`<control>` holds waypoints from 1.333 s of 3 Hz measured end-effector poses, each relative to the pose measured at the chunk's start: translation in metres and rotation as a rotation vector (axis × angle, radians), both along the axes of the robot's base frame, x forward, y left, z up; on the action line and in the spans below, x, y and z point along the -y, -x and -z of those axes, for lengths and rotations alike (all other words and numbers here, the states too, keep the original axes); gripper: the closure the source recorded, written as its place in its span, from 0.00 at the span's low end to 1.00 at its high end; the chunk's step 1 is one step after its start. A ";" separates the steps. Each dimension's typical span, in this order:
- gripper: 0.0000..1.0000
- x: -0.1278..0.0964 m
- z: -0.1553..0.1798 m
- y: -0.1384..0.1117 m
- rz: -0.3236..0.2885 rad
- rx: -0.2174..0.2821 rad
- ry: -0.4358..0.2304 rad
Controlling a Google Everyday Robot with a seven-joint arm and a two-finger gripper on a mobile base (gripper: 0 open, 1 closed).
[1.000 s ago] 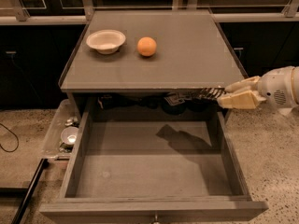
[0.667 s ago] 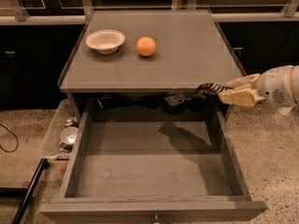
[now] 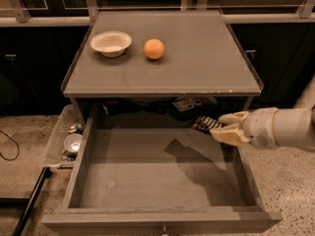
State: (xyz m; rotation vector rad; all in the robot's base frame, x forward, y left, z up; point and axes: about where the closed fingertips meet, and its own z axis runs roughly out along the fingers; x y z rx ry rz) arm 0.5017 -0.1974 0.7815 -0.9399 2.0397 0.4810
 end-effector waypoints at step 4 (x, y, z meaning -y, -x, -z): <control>1.00 -0.054 0.156 -0.014 -0.185 -0.035 0.146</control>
Offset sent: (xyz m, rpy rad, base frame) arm 0.0004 0.0589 -0.1367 -0.1246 0.0047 0.1778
